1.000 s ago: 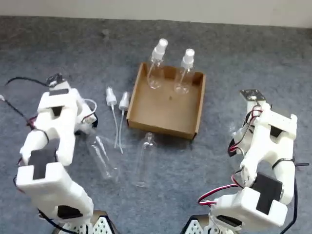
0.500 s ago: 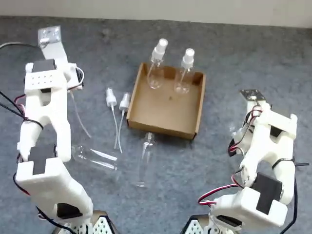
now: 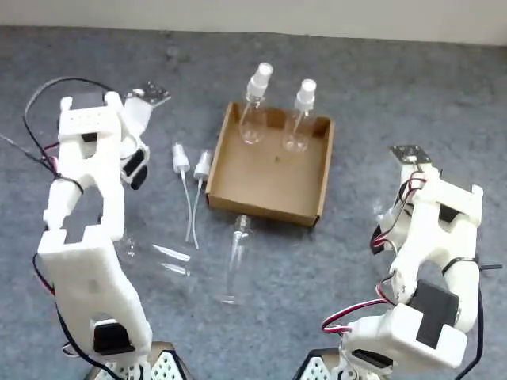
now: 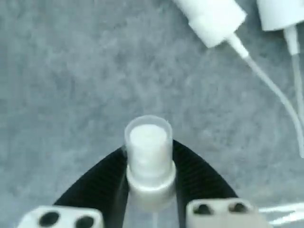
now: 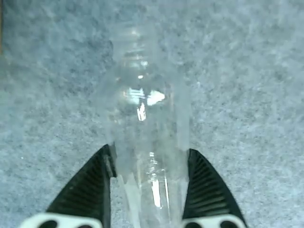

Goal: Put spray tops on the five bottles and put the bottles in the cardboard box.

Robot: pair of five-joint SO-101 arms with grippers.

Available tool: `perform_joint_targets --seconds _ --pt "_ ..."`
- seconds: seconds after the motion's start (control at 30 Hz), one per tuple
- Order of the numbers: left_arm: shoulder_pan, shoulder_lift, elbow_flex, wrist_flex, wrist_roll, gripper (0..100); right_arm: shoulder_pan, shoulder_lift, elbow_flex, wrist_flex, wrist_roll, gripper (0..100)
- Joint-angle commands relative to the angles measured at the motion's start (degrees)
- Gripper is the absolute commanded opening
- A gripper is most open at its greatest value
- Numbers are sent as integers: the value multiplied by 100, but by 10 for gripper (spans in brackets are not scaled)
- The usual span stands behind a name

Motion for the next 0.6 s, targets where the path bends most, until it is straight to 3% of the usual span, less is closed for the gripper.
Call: perform_joint_targets --seconds 0.0,0.13,0.33,0.57 --pt "259 207 -224 -343 -62 72 -22 -57 -303 -66 62 4" --pt "259 215 -259 -369 -62 166 -22 -57 -303 -66 53 4" --pt "224 259 -400 -721 448 168 154 -57 -321 -66 44 4" --pt "382 277 -321 -985 466 168 400 -31 -330 -66 70 15"
